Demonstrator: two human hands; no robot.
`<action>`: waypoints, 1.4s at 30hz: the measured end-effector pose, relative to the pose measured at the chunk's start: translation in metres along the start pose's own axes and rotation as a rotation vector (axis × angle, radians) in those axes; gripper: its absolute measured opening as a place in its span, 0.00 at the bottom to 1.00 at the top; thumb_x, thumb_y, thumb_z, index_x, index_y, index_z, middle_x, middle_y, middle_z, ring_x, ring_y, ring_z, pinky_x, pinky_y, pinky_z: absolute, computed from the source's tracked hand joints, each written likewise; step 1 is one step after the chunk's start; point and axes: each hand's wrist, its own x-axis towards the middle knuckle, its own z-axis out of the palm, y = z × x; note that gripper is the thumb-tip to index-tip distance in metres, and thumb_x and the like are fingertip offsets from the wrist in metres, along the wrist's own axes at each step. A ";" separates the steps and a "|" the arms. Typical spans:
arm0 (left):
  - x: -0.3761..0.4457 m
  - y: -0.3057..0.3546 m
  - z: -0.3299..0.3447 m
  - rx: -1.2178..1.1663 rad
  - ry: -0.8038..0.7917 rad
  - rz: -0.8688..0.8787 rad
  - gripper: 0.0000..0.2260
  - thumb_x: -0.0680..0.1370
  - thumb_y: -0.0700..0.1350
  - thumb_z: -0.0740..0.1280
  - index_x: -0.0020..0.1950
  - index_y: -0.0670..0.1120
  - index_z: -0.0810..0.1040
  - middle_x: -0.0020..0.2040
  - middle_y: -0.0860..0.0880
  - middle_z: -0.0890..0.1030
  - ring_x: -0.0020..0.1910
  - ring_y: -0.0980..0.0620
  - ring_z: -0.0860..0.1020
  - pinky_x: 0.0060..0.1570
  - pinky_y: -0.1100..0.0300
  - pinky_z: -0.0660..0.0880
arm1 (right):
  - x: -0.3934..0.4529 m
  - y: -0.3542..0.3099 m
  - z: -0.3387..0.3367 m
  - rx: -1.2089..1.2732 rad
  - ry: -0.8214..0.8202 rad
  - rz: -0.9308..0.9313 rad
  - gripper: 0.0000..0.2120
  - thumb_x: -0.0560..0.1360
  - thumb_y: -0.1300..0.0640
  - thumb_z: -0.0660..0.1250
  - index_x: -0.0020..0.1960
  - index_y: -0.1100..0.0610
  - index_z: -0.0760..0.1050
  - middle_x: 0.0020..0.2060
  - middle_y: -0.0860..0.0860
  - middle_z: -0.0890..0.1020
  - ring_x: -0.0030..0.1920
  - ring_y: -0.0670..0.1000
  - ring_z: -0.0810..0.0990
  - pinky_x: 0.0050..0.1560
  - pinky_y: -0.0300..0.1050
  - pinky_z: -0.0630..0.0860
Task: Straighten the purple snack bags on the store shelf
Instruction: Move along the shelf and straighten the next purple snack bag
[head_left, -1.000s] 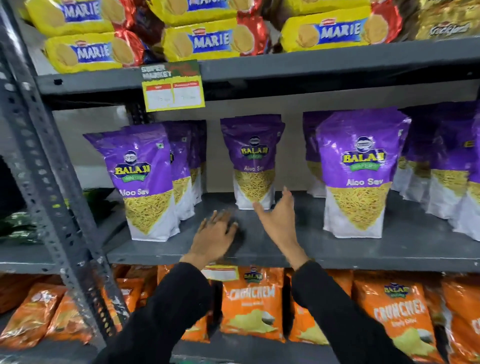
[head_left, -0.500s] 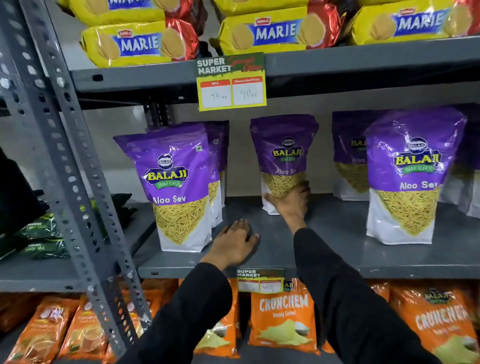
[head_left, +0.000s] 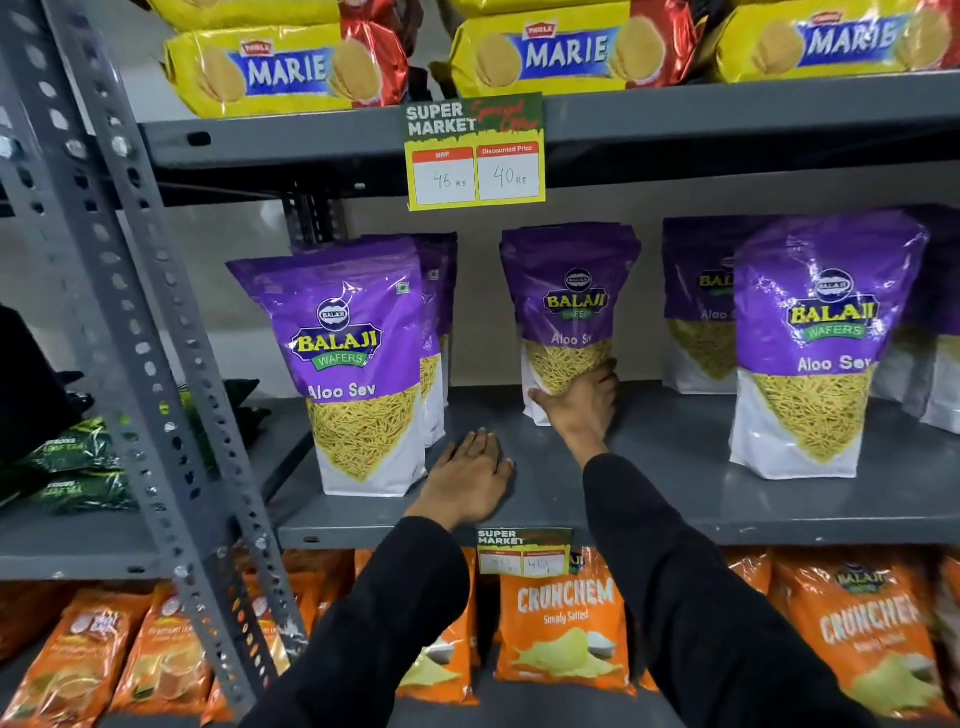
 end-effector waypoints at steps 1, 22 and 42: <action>0.000 0.000 0.000 0.000 -0.001 0.000 0.28 0.85 0.55 0.46 0.82 0.42 0.52 0.84 0.45 0.53 0.83 0.48 0.51 0.81 0.48 0.47 | -0.003 0.000 -0.001 -0.001 0.003 -0.003 0.66 0.60 0.40 0.82 0.79 0.69 0.47 0.71 0.66 0.68 0.71 0.66 0.70 0.67 0.60 0.72; 0.001 0.005 -0.003 0.006 -0.031 -0.058 0.29 0.84 0.55 0.47 0.82 0.43 0.53 0.84 0.45 0.53 0.82 0.49 0.52 0.80 0.47 0.49 | -0.106 0.021 -0.070 0.051 0.013 -0.055 0.66 0.62 0.38 0.80 0.80 0.65 0.43 0.75 0.63 0.62 0.74 0.66 0.65 0.70 0.63 0.67; 0.004 0.002 -0.002 -0.013 -0.031 -0.061 0.27 0.84 0.56 0.48 0.80 0.45 0.57 0.83 0.47 0.55 0.83 0.50 0.52 0.80 0.45 0.50 | -0.148 0.031 -0.097 0.042 0.056 -0.086 0.64 0.64 0.35 0.78 0.81 0.61 0.43 0.75 0.61 0.62 0.75 0.64 0.63 0.71 0.64 0.65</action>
